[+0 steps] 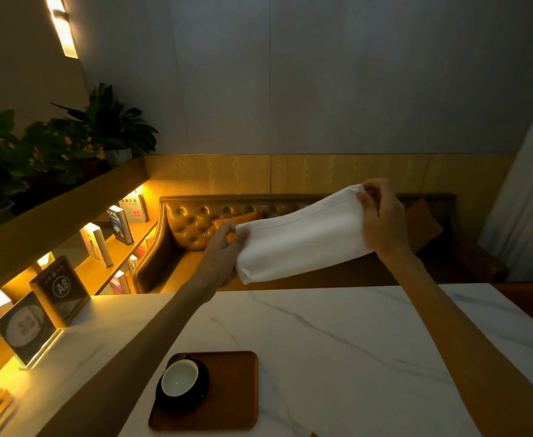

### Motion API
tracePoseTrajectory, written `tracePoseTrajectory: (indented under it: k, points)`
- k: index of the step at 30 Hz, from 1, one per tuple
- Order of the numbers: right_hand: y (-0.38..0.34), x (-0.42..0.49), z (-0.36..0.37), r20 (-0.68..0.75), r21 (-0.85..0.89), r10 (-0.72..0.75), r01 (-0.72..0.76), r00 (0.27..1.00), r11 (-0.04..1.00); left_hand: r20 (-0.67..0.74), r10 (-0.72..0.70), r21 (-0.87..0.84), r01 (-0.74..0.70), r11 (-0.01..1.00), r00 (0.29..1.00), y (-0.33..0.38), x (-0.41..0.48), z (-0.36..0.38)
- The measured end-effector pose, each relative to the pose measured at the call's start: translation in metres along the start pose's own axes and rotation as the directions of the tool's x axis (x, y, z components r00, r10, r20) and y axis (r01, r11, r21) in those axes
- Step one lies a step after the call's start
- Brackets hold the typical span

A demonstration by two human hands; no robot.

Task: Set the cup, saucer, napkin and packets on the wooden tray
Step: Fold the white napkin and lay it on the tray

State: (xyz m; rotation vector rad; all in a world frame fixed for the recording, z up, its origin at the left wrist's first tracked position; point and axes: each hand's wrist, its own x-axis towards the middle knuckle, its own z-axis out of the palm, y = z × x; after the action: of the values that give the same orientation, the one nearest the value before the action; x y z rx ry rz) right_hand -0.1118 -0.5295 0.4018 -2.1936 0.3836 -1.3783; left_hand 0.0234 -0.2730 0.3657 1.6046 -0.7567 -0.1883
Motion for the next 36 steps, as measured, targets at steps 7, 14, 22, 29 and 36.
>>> tracePoseTrajectory:
  k: [7, 14, 22, 29, 36]
  points:
    - [-0.022, -0.005, 0.011, 0.07, 0.081, -0.03, 0.024, 0.997, 0.996, -0.172, -0.192, -0.269, 0.142, 0.953, 0.966, -0.018, -0.006, 0.011]
    - [-0.026, -0.01, 0.021, 0.044, 0.015, -0.133, 0.132, 0.99, 0.991, -0.315, 0.201, 0.383, -0.07, 0.921, 0.928, -0.046, -0.013, 0.013]
    - [-0.009, -0.013, 0.021, 0.136, -0.013, -0.002, 0.004, 0.991, 1.0, -0.188, 0.179, 0.314, -0.113, 0.943, 0.966, -0.04, -0.019, 0.002]
    - [-0.043, -0.037, 0.041, 0.461, 0.069, -0.153, 0.137, 0.874, 0.988, 0.135, 0.441, 0.517, -0.443, 0.732, 0.887, -0.014, -0.022, 0.013]
    - [-0.059, -0.052, 0.045, 0.71, 0.258, -0.131, -0.083, 0.692, 0.963, 0.04, 0.349, 0.208, -0.349, 0.914, 0.936, 0.0, -0.018, 0.024]
